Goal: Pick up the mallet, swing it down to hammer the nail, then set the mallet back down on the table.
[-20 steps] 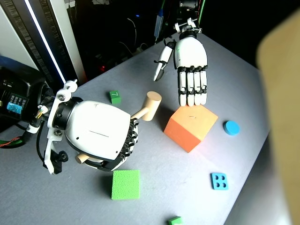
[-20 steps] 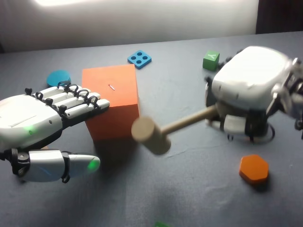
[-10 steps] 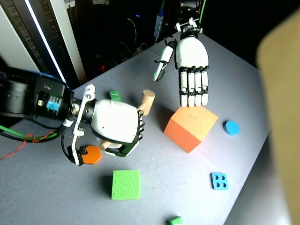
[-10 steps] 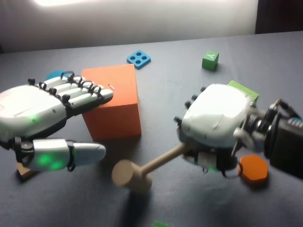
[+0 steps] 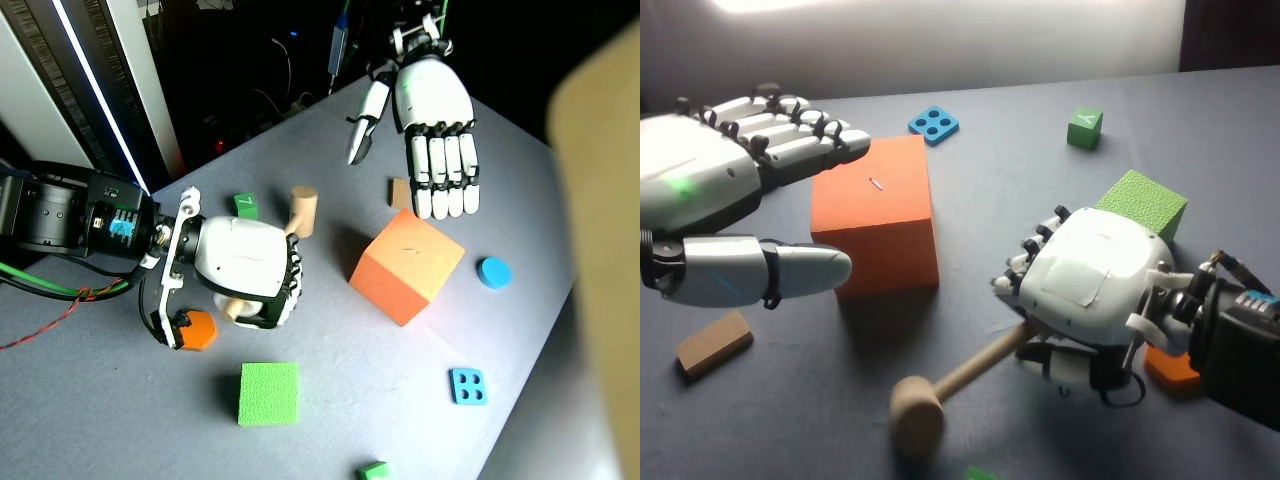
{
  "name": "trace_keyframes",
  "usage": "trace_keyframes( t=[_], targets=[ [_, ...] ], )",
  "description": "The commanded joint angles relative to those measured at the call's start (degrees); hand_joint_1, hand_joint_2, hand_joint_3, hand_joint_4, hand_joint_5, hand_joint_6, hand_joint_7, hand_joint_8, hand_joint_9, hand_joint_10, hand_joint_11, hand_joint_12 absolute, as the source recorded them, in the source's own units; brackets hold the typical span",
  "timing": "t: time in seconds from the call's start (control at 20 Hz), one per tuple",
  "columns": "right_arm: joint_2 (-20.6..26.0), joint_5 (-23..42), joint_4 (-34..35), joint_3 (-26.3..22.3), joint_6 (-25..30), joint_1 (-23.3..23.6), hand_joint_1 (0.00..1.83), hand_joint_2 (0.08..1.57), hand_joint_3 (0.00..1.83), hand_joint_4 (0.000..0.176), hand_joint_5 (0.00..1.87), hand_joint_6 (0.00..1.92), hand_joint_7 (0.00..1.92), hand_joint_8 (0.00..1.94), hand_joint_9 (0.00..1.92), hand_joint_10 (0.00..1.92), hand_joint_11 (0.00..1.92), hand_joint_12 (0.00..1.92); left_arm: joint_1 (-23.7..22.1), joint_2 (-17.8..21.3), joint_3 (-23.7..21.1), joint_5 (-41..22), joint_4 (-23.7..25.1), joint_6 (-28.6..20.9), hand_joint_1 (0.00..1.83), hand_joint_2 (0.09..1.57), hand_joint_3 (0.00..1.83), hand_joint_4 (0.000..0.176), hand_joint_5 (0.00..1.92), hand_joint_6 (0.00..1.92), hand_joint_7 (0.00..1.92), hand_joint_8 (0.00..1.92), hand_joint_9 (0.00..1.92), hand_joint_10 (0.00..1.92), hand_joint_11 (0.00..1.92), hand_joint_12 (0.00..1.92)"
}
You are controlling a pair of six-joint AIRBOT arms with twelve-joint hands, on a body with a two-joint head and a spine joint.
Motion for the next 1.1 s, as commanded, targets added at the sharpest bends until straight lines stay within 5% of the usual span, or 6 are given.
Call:
trace_keyframes(
  t=[0.0,0.1,0.3,0.4,0.75,1.05],
  targets=[
    [0.06,5.36,-1.79,-0.02,0.09,0.17,0.46,1.26,0.00,0.000,0.68,1.00,0.69,1.23,0.63,1.34,0.51,1.46,-1.35,1.09,-0.11,-4.87,-0.40,-0.63,0.00,1.24,0.00,0.000,0.09,0.00,0.11,0.00,0.09,0.00,0.00,0.13],
    [0.13,5.36,-1.79,0.02,0.22,0.16,0.46,1.23,0.00,0.000,0.56,0.98,0.64,1.00,0.62,1.11,0.50,1.28,-3.64,2.13,-0.51,-3.28,2.34,-2.06,0.00,1.24,0.00,0.000,0.08,0.00,0.11,0.00,0.09,0.00,0.00,0.16],
    [0.38,5.44,-1.80,0.02,0.29,0.18,0.52,1.15,0.00,0.000,0.71,0.19,0.74,0.31,0.64,0.53,0.37,1.02,-5.48,2.86,-0.82,-1.53,7.01,-5.54,0.00,1.23,0.00,0.000,0.07,0.00,0.09,0.00,0.07,0.00,0.00,0.12],
    [0.59,5.76,-1.80,0.02,0.47,0.25,0.55,1.10,0.00,0.000,0.63,0.02,0.70,0.07,0.63,0.22,0.34,0.81,-5.25,2.95,-1.05,-1.53,8.09,-6.47,0.00,1.24,0.00,0.000,0.08,0.00,0.11,0.00,0.09,0.00,0.00,0.19],
    [3.25,4.99,-1.84,-0.58,5.49,2.71,0.60,1.04,0.00,0.000,0.41,0.00,0.43,0.00,0.41,0.00,0.10,0.77,-3.94,2.96,-1.52,-1.05,8.17,-6.14,0.00,1.24,0.00,0.000,0.06,0.00,0.10,0.00,0.09,0.00,0.00,0.14],
    [12.71,-3.20,-1.83,-5.50,14.18,7.65,0.60,1.05,0.00,0.000,0.44,0.01,0.46,0.01,0.44,0.01,0.11,0.81,-4.29,2.93,-1.88,-0.59,8.17,-5.39,0.00,1.23,0.00,0.000,0.08,0.00,0.12,0.00,0.11,0.00,0.00,0.17]
  ],
)
